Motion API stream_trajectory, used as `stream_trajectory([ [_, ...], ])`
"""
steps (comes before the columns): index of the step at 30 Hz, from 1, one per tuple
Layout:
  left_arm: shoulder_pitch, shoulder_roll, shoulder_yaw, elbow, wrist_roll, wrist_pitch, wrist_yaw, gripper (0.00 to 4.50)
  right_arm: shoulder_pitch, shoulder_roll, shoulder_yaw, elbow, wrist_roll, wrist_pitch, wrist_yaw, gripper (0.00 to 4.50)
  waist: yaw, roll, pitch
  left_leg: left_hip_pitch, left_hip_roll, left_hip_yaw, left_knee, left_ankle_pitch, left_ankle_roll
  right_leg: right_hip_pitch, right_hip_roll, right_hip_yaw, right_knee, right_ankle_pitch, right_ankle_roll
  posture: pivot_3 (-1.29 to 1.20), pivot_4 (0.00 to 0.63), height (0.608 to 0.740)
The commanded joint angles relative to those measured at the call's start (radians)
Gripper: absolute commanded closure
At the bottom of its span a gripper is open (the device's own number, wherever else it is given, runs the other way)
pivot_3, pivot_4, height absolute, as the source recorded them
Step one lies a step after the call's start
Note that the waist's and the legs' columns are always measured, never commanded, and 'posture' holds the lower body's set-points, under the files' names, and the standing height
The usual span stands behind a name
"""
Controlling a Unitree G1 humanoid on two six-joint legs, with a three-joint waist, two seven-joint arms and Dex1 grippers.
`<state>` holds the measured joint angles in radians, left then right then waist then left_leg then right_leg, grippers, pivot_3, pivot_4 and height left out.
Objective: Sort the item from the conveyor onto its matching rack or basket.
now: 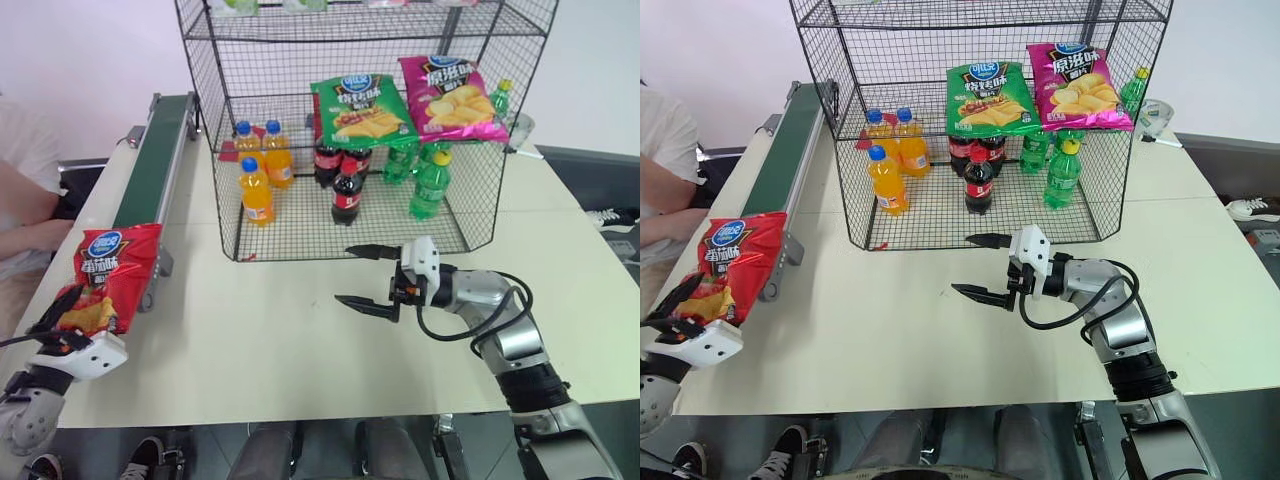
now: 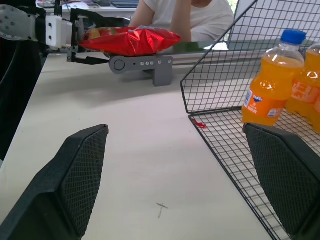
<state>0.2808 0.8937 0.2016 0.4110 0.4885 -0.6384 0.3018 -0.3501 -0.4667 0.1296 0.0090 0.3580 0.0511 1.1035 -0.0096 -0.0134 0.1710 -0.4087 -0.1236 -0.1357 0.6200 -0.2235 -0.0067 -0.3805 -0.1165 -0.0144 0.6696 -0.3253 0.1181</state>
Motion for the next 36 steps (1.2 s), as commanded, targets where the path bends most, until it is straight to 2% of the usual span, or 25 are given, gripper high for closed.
stream_trajectory([
  [1, 0.028, -0.008, 0.081, -0.081, -0.021, 0.051, 0.004, 0.04, -0.007, 0.001, -0.017, -0.019, 0.008, -0.014, -0.002, 0.00, 0.001, 0.000, 0.000, 0.000, 0.000, 0.000, 0.000, 0.000, 0.000, 0.000, 0.000, 0.000, 0.000, 0.000, 0.000, 0.00, 0.150, 0.740],
  [5, 0.046, -0.023, 0.093, -0.110, -0.021, 0.056, -0.013, 0.04, -0.012, -0.001, -0.017, -0.002, -0.003, -0.028, -0.001, 0.00, -0.002, 0.000, 0.000, 0.000, 0.000, 0.000, 0.000, 0.000, 0.000, 0.000, 0.000, 0.000, 0.000, 0.000, 0.000, 0.00, 0.150, 0.740],
  [7, 0.033, -0.025, 0.095, -0.108, -0.024, 0.061, -0.019, 0.54, -0.014, -0.001, -0.018, 0.001, -0.003, -0.029, -0.001, 0.00, -0.002, 0.000, 0.000, 0.000, 0.000, 0.000, 0.000, 0.000, 0.000, 0.000, 0.000, 0.000, 0.000, 0.000, 0.000, 0.00, 0.150, 0.740],
  [9, 0.022, -0.027, 0.096, -0.104, -0.022, 0.067, -0.024, 1.34, -0.016, -0.002, -0.020, 0.004, 0.000, -0.028, -0.001, 0.00, -0.002, 0.000, 0.000, 0.000, 0.000, 0.000, 0.000, 0.000, 0.000, 0.000, 0.000, 0.000, 0.000, 0.000, 0.000, 0.00, 0.150, 0.740],
  [15, 0.000, -0.031, 0.089, -0.100, -0.010, 0.084, -0.034, 4.46, -0.021, -0.006, -0.030, 0.016, -0.005, -0.036, -0.010, 0.00, -0.002, 0.000, 0.000, 0.000, 0.000, 0.000, 0.000, 0.000, 0.000, 0.000, 0.000, 0.000, 0.000, 0.000, 0.000, 0.00, 0.150, 0.740],
  [24, 0.017, -0.030, 0.139, -0.187, -0.012, 0.125, -0.033, 4.46, -0.015, -0.034, -0.050, 0.019, 0.002, -0.040, 0.004, 0.00, -0.002, 0.000, 0.000, 0.000, 0.000, 0.000, 0.000, 0.000, 0.000, 0.000, 0.000, 0.000, 0.000, 0.000, 0.000, 0.00, 0.150, 0.740],
  [33, 0.065, -0.026, 0.300, -0.498, -0.038, 0.185, -0.168, 4.46, -0.012, -0.096, -0.155, -0.016, 0.099, 0.016, 0.031, 0.00, 0.000, 0.000, 0.000, 0.000, 0.000, 0.000, 0.001, 0.000, 0.000, 0.001, 0.000, 0.000, 0.000, 0.000, 0.000, 0.00, 0.150, 0.740],
  [36, 0.072, -0.037, 0.314, -0.631, -0.030, 0.189, -0.239, 4.46, -0.003, -0.110, -0.207, -0.054, 0.160, 0.041, 0.035, 0.00, -0.001, 0.000, 0.000, 0.000, 0.000, 0.001, 0.000, 0.000, 0.000, 0.001, 0.000, 0.000, 0.000, 0.000, 0.000, 0.00, 0.150, 0.740],
])
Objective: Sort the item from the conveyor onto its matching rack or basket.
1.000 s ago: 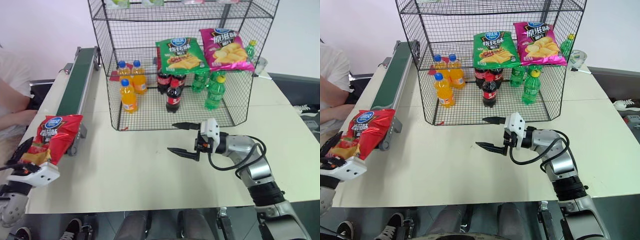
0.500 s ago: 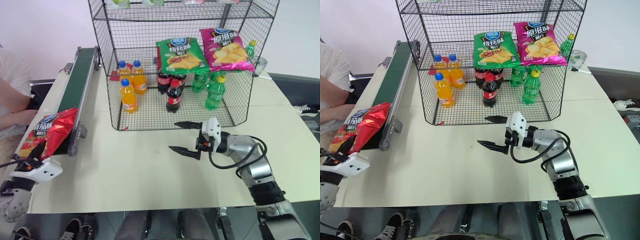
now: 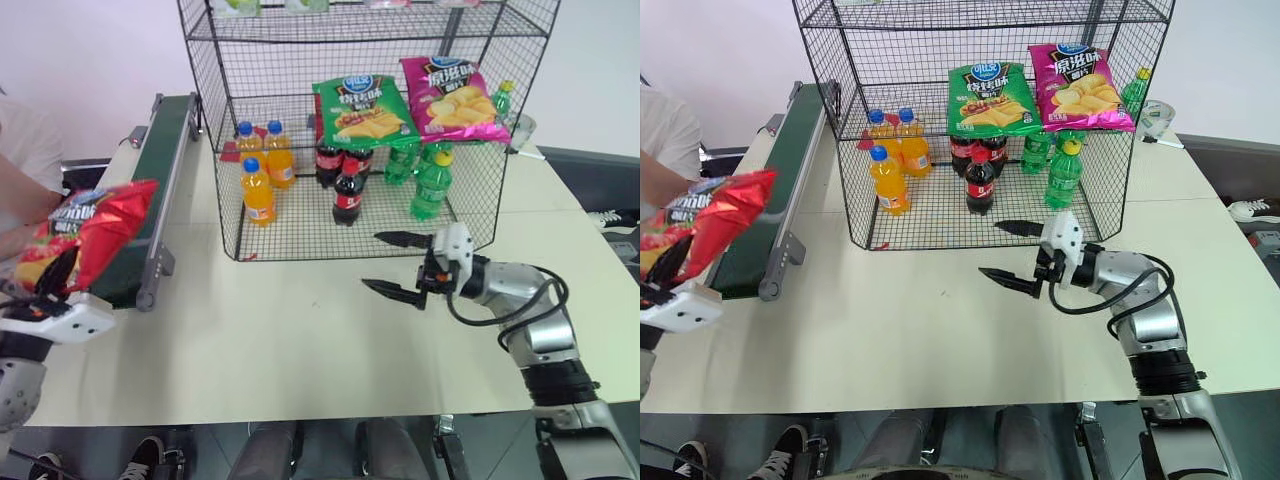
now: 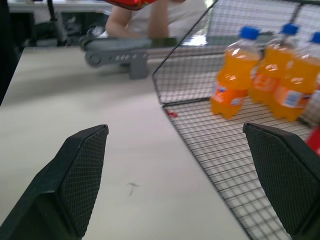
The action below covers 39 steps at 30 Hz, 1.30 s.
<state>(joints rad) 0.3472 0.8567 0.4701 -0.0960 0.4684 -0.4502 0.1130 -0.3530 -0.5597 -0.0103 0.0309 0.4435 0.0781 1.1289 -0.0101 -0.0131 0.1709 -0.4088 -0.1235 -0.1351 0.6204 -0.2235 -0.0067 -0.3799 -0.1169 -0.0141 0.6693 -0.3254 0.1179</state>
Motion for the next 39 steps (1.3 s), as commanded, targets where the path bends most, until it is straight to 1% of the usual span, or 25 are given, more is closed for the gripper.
stream_trajectory([
  [1, 0.001, -0.003, 0.042, -0.165, 0.001, 0.003, -0.070, 4.46, 0.007, -0.021, -0.085, -0.093, 0.096, 0.019, 0.010, 0.00, 0.000, 0.000, 0.000, 0.000, 0.000, 0.000, 0.000, 0.000, 0.000, 0.000, 0.000, 0.000, 0.000, 0.000, 0.000, 0.00, 0.150, 0.740],
  [3, -0.011, -0.007, 0.038, -0.224, 0.028, 0.010, -0.100, 4.46, 0.024, -0.027, -0.109, -0.128, 0.130, 0.037, 0.014, 0.00, 0.000, 0.000, 0.000, 0.000, 0.000, 0.000, 0.000, 0.000, 0.000, 0.001, 0.000, 0.000, 0.000, 0.000, 0.000, 0.00, 0.150, 0.740],
  [5, -0.080, -0.015, 0.004, -0.277, 0.069, 0.060, -0.128, 4.46, 0.046, -0.030, -0.127, -0.164, 0.154, 0.059, 0.004, 0.00, 0.003, 0.000, 0.000, 0.000, 0.000, 0.000, 0.000, 0.000, 0.000, 0.004, 0.000, 0.000, 0.000, 0.000, 0.000, 0.00, 0.150, 0.740],
  [8, -0.192, -0.047, -0.060, -0.315, 0.084, 0.121, -0.164, 4.46, 0.059, -0.023, -0.143, -0.198, 0.178, 0.084, -0.022, 0.00, 0.007, 0.001, 0.000, 0.000, 0.000, 0.000, 0.001, 0.000, 0.000, 0.005, 0.000, 0.000, 0.000, 0.000, 0.000, 0.00, 0.150, 0.740],
  [11, -0.323, -0.080, -0.179, -0.328, 0.111, 0.151, -0.210, 4.46, 0.065, -0.001, -0.135, -0.227, 0.178, 0.087, -0.052, 0.00, 0.010, 0.001, 0.000, 0.000, 0.000, 0.000, 0.001, 0.000, 0.000, 0.005, 0.001, 0.000, 0.000, 0.000, 0.000, 0.00, 0.150, 0.740],
  [14, -0.486, -0.142, -0.288, -0.289, 0.166, 0.211, -0.220, 4.46, 0.064, 0.064, -0.107, -0.259, 0.148, 0.055, -0.126, 0.00, 0.014, 0.001, 0.000, 0.000, 0.000, 0.000, 0.001, 0.000, 0.000, 0.005, 0.001, 0.000, 0.000, 0.000, 0.000, 0.00, 0.150, 0.740],
  [16, -0.562, -0.176, -0.338, -0.252, 0.195, 0.226, -0.208, 4.46, 0.053, 0.106, -0.109, -0.260, 0.121, 0.026, -0.181, 0.00, 0.014, 0.001, 0.000, 0.000, 0.000, 0.000, 0.002, 0.000, 0.000, 0.005, 0.001, 0.000, 0.001, 0.000, 0.000, 0.00, 0.150, 0.740],
  [18, -0.620, -0.205, -0.387, -0.197, 0.231, 0.236, -0.193, 4.46, 0.042, 0.132, -0.107, -0.267, 0.101, 0.011, -0.220, 0.00, 0.014, 0.001, 0.000, 0.000, 0.000, 0.000, 0.002, 0.001, -0.001, 0.005, 0.002, 0.000, 0.001, 0.000, 0.000, 0.00, 0.150, 0.740],
  [21, -0.688, -0.236, -0.429, -0.137, 0.250, 0.237, -0.167, 4.46, 0.039, 0.152, -0.100, -0.268, 0.079, -0.013, -0.255, 0.00, 0.015, 0.001, 0.000, 0.000, 0.000, 0.000, 0.003, 0.002, -0.004, 0.005, 0.002, 0.000, 0.001, 0.000, 0.000, 0.00, 0.150, 0.740],
  [23, -0.750, -0.276, -0.460, -0.061, 0.258, 0.257, -0.139, 4.46, 0.027, 0.167, -0.093, -0.249, 0.038, -0.047, -0.290, 0.00, 0.017, 0.001, 0.000, 0.000, 0.000, 0.000, 0.002, 0.002, -0.004, 0.005, 0.002, 0.000, 0.001, 0.000, 0.000, 0.00, 0.150, 0.740],
  [24, -0.777, -0.290, -0.483, -0.016, 0.284, 0.277, -0.129, 4.46, 0.024, 0.171, -0.088, -0.248, 0.035, -0.047, -0.296, 0.00, 0.018, 0.001, 0.000, 0.000, 0.000, 0.000, 0.003, 0.002, -0.004, 0.005, 0.002, 0.000, 0.001, 0.000, 0.000, 0.00, 0.150, 0.740],
  [26, -0.815, -0.324, -0.505, 0.049, 0.261, 0.266, -0.105, 4.46, 0.011, 0.188, -0.080, -0.246, 0.021, -0.055, -0.324, 0.00, 0.020, 0.001, 0.000, 0.000, 0.000, -0.001, 0.004, 0.002, -0.004, 0.005, 0.003, 0.000, 0.003, 0.000, 0.000, 0.00, 0.150, 0.740],
  [29, -0.886, -0.355, -0.556, 0.135, 0.284, 0.262, -0.073, 4.46, 0.017, 0.194, -0.063, -0.257, 0.016, -0.053, -0.331, 0.00, 0.020, 0.001, 0.000, 0.000, 0.000, -0.001, 0.005, 0.004, -0.006, 0.005, 0.003, 0.000, 0.003, 0.000, 0.000, 0.00, 0.150, 0.740],
  [30, -0.930, -0.364, -0.581, 0.176, 0.312, 0.275, -0.060, 4.46, 0.020, 0.195, -0.062, -0.260, 0.020, -0.049, -0.333, 0.00, 0.020, 0.001, 0.000, -0.001, 0.000, 0.000, 0.005, 0.004, -0.006, 0.004, 0.003, 0.000, 0.003, 0.000, 0.000, 0.00, 0.150, 0.740],
  [31, -0.991, -0.385, -0.607, 0.249, 0.347, 0.324, -0.050, 4.46, 0.021, 0.195, -0.059, -0.259, 0.019, -0.048, -0.334, 0.00, 0.024, 0.000, 0.000, -0.001, 0.000, 0.000, 0.006, 0.004, -0.006, 0.004, 0.004, 0.000, 0.003, 0.000, 0.000, 0.00, 0.150, 0.740],
  [34, -1.133, -0.429, -0.655, 0.434, 0.369, 0.381, -0.025, 4.46, 0.019, 0.200, -0.048, -0.250, 0.015, -0.048, -0.338, 0.00, 0.023, 0.000, 0.000, -0.001, -0.001, -0.001, 0.008, 0.003, -0.004, 0.005, 0.005, -0.001, 0.004, 0.001, 0.001, 0.00, 0.150, 0.740],
  [36, -1.204, -0.445, -0.676, 0.520, 0.359, 0.358, 0.021, 4.46, 0.012, 0.203, -0.042, -0.244, 0.013, -0.048, -0.345, 0.00, 0.019, 0.000, 0.000, -0.001, -0.001, -0.001, 0.008, 0.002, -0.002, 0.005, 0.005, -0.001, 0.004, 0.001, 0.002, 0.00, 0.150, 0.740],
  [37, -1.227, -0.446, -0.686, 0.544, 0.359, 0.347, 0.040, 4.46, 0.011, 0.204, -0.040, -0.243, 0.012, -0.048, -0.346, 0.00, 0.016, 0.000, 0.000, -0.001, -0.001, -0.001, 0.008, 0.002, -0.004, 0.005, 0.005, -0.001, 0.004, 0.000, 0.002, 0.00, 0.150, 0.740],
  [39, -1.324, -0.473, -0.703, 0.660, 0.345, 0.345, 0.068, 4.46, 0.016, 0.200, -0.037, -0.244, 0.010, -0.043, -0.348, 0.00, 0.014, 0.000, 0.000, -0.002, -0.001, -0.001, 0.008, 0.004, -0.006, 0.005, 0.004, -0.001, 0.004, 0.000, 0.002, 0.00, 0.150, 0.740],
])
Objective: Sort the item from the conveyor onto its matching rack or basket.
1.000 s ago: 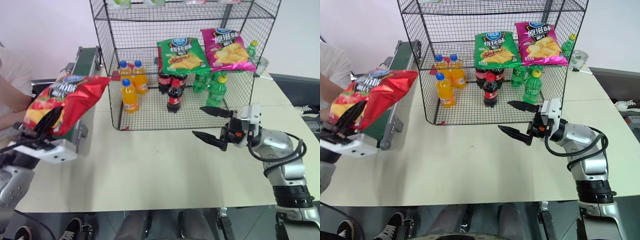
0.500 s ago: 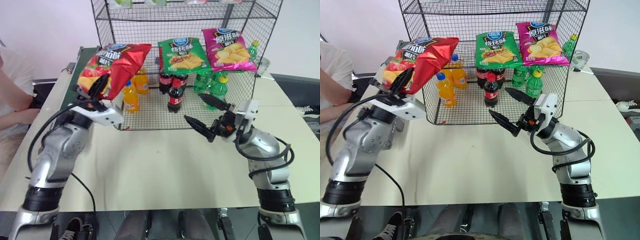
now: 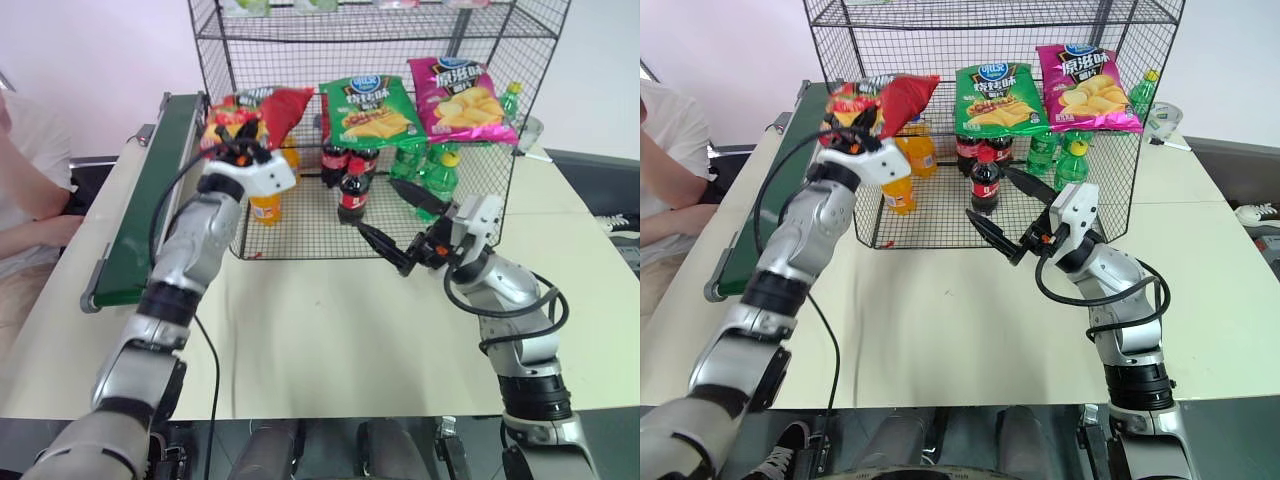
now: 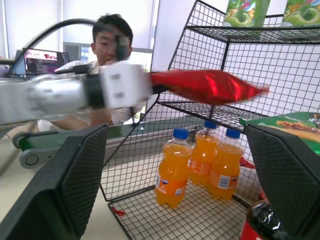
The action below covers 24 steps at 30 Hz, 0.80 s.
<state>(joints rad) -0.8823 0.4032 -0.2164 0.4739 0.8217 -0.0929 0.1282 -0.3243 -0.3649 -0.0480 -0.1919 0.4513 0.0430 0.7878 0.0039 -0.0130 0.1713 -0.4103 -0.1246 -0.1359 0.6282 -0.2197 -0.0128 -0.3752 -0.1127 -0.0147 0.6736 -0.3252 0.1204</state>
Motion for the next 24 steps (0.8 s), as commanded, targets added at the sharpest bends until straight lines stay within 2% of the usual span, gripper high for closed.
stream_trajectory([
  [1, -0.135, -0.032, -0.022, 0.144, -0.019, -0.018, 0.061, 4.46, -0.009, 0.003, 0.004, -0.023, -0.001, -0.009, -0.007, 0.00, 0.000, 0.000, 0.000, 0.000, 0.000, 0.000, 0.000, 0.000, 0.000, 0.000, 0.000, 0.000, 0.000, 0.000, 0.000, 0.00, 0.150, 0.740],
  [8, -0.307, -0.059, -0.075, 0.387, -0.025, -0.057, 0.172, 4.46, -0.007, 0.002, 0.014, -0.027, -0.012, -0.008, -0.017, 0.00, -0.012, -0.001, 0.000, -0.002, 0.000, 0.000, 0.000, 0.000, 0.000, -0.002, 0.000, 0.000, 0.001, 0.000, 0.000, 0.00, 0.150, 0.740],
  [16, -0.361, -0.038, -0.119, 0.557, -0.032, -0.075, 0.289, 4.46, 0.008, -0.031, 0.002, -0.046, -0.010, 0.001, -0.016, 0.00, -0.017, -0.001, 0.000, -0.004, -0.001, 0.002, 0.001, 0.000, 0.000, -0.006, 0.000, 0.001, 0.005, 0.000, 0.001, 0.00, 0.150, 0.740],
  [19, -0.362, -0.051, -0.144, 0.580, -0.029, -0.070, 0.316, 4.46, 0.019, -0.051, -0.008, -0.053, -0.008, 0.006, -0.014, 0.00, -0.017, -0.001, 0.000, -0.008, -0.001, 0.003, 0.003, 0.001, 0.000, -0.011, 0.000, 0.002, 0.009, 0.000, 0.001, 0.00, 0.150, 0.740],
  [24, -0.295, -0.040, -0.130, 0.501, -0.059, -0.079, 0.320, 4.46, 0.031, -0.071, -0.015, -0.063, -0.008, 0.007, -0.020, 0.00, -0.017, -0.001, 0.000, -0.010, -0.001, 0.004, 0.004, 0.001, -0.001, -0.014, 0.000, 0.003, 0.010, 0.000, 0.001, 0.00, 0.150, 0.740],
])
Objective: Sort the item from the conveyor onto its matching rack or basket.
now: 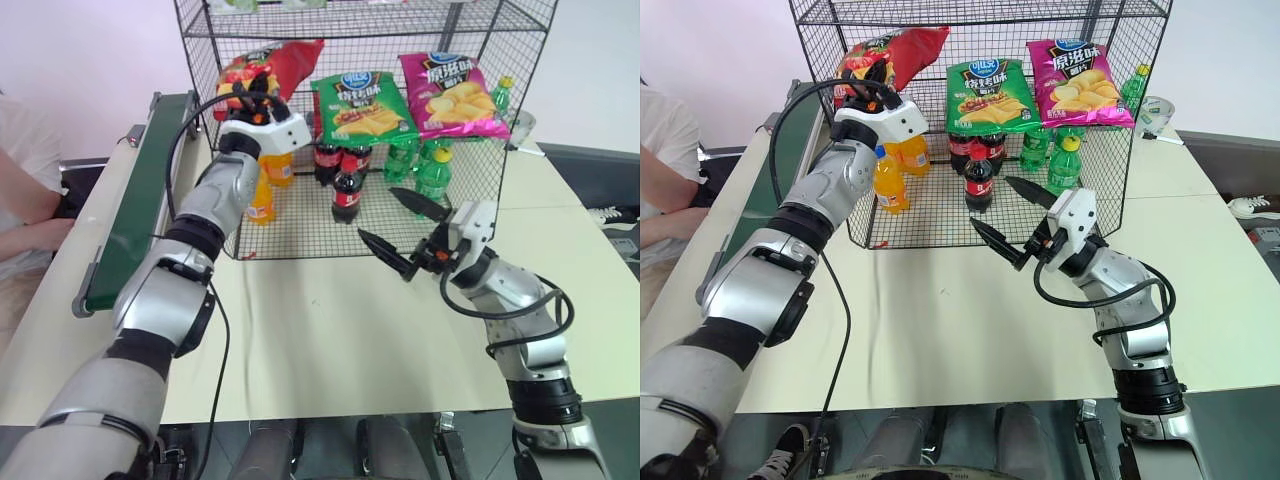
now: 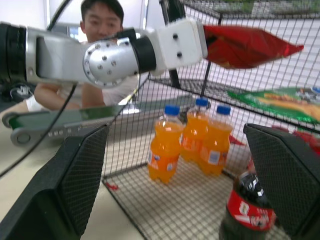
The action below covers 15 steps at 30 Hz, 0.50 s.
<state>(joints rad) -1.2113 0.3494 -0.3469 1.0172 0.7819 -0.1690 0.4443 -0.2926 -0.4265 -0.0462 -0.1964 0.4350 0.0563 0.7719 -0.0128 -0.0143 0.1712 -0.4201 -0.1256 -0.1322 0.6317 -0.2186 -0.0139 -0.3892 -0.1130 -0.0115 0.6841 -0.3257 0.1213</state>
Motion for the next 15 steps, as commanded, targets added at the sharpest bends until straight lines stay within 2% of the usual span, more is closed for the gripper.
stream_trajectory([
  [1, 0.049, 0.020, 0.008, -0.066, -0.029, 0.003, -0.002, 4.46, 0.002, -0.010, -0.013, -0.059, 0.007, -0.006, -0.002, 0.00, -0.001, 0.000, 0.000, 0.000, 0.000, 0.000, 0.000, 0.000, 0.000, 0.000, 0.000, 0.001, 0.000, 0.000, 0.000, 0.00, 0.150, 0.740],
  [10, 0.173, 0.074, 0.021, -0.282, -0.024, 0.096, -0.069, 4.46, -0.020, -0.001, 0.004, -0.022, -0.001, -0.017, 0.011, 0.00, -0.001, 0.000, 0.000, -0.006, 0.000, 0.001, 0.001, 0.000, 0.000, -0.007, 0.000, 0.002, 0.002, 0.000, 0.000, 0.00, 0.150, 0.740],
  [15, 0.184, 0.093, 0.029, -0.362, -0.021, 0.131, -0.083, 4.46, -0.028, 0.006, 0.010, -0.009, -0.004, -0.021, 0.022, 0.00, -0.001, 0.000, 0.000, -0.006, 0.000, 0.001, 0.001, 0.000, -0.001, -0.007, 0.000, 0.003, 0.002, 0.000, 0.000, 0.00, 0.150, 0.740],
])
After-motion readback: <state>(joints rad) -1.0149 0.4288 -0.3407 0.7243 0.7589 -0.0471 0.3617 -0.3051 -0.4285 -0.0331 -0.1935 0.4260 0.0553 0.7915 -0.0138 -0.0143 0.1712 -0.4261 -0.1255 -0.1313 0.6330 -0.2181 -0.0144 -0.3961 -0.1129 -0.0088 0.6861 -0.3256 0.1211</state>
